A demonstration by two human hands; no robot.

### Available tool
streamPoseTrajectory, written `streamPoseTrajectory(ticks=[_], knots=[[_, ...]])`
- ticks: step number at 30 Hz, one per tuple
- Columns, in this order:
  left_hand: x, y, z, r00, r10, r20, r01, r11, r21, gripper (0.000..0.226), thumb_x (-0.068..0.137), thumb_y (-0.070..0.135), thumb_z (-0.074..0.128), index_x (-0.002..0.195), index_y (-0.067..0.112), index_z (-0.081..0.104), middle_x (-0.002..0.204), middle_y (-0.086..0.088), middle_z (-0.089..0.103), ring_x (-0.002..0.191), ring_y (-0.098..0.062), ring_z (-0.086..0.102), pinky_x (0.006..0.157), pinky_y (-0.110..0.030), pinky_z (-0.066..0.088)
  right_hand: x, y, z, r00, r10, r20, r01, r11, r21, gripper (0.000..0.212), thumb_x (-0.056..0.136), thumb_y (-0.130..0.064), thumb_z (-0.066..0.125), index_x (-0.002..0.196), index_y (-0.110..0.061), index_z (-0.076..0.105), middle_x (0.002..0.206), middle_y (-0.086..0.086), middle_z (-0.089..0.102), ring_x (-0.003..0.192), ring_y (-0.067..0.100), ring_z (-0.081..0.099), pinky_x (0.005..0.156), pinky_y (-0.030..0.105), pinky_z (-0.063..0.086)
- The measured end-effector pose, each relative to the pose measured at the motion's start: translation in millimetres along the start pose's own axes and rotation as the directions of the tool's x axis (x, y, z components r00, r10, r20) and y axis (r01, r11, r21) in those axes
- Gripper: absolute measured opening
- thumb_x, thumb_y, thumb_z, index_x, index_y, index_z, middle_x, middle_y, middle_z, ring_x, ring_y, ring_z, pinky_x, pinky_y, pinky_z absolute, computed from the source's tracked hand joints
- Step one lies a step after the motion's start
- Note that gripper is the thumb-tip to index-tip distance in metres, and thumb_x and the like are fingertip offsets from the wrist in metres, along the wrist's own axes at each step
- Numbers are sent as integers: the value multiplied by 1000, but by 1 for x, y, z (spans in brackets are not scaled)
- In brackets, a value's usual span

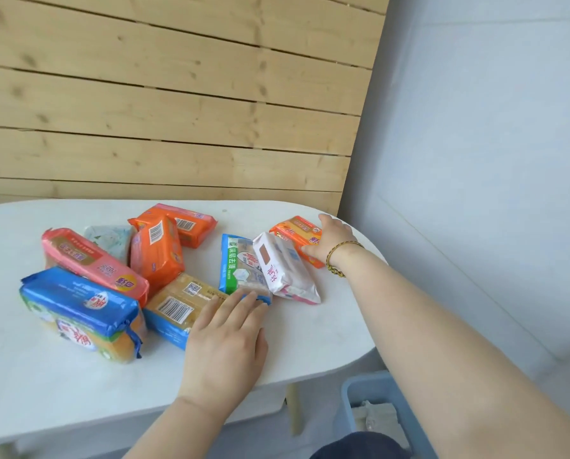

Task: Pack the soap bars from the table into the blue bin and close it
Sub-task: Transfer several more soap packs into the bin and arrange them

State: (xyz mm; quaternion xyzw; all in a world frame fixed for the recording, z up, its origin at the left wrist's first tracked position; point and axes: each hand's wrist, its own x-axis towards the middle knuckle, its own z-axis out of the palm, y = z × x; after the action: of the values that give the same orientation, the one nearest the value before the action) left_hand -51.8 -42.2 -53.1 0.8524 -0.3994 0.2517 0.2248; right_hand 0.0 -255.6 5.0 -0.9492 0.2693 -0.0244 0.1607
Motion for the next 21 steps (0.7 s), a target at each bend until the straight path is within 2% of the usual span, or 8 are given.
streamPoseTrajectory(ticks=[6, 9, 13, 15, 17, 19, 21], knots=[[-2, -5, 6, 1000, 5, -25, -4, 999, 45, 33, 71, 16, 42, 84, 11, 72, 92, -4, 74, 90, -22, 69, 79, -40, 54, 29, -12, 22, 999, 12, 40, -4, 978, -208, 69, 83, -37, 55, 139, -13, 22, 138, 14, 38, 127, 33, 36, 101, 39, 33], [-3, -6, 9, 1000, 1, -30, 1, 998, 63, 33, 71, 15, 42, 83, 11, 72, 92, -5, 74, 90, -23, 69, 79, -40, 54, 36, -10, 26, 995, 73, 64, -61, 982, -178, 70, 83, -39, 56, 137, -10, 23, 138, 16, 36, 128, 33, 35, 102, 40, 32], [-4, -5, 10, 999, 4, -50, -1, 998, 60, 33, 71, 15, 42, 84, 10, 72, 92, -5, 74, 90, -24, 69, 79, -41, 54, 32, -5, 25, 998, 41, 50, -36, 996, -87, 75, 81, -37, 59, 139, -12, 20, 137, 16, 38, 127, 33, 35, 101, 39, 34], [-3, -6, 9, 999, 2, -54, 1, 998, 64, 34, 71, 15, 41, 84, 10, 72, 91, -6, 74, 89, -24, 70, 78, -42, 55, 27, -1, 24, 999, 38, 14, -38, 999, 22, 76, 79, -37, 62, 139, -14, 22, 135, 16, 41, 125, 33, 38, 101, 39, 35], [-3, -6, 9, 999, 5, -53, -1, 998, 68, 34, 72, 15, 41, 84, 9, 72, 91, -7, 74, 89, -25, 70, 78, -42, 55, 19, 5, 20, 999, 54, -5, -51, 975, 215, 76, 77, -35, 65, 138, -14, 24, 134, 14, 43, 123, 32, 42, 102, 39, 38], [-5, -5, 7, 998, 10, -57, -7, 998, 59, 34, 72, 14, 41, 85, 9, 72, 91, -7, 74, 88, -25, 70, 79, -42, 54, 5, 12, 12, 997, 77, 5, -71, 887, 456, 74, 78, -29, 66, 138, -13, 26, 136, 10, 45, 119, 28, 48, 98, 36, 42], [-6, -3, 3, 997, 21, -74, -18, 999, 34, 35, 72, 13, 40, 86, 8, 72, 91, -7, 74, 88, -26, 70, 83, -36, 52, -13, 22, -1, 993, 118, 22, -106, 768, 632, 71, 80, -25, 66, 138, -13, 27, 135, 8, 46, 110, 25, 52, 86, 32, 43]])
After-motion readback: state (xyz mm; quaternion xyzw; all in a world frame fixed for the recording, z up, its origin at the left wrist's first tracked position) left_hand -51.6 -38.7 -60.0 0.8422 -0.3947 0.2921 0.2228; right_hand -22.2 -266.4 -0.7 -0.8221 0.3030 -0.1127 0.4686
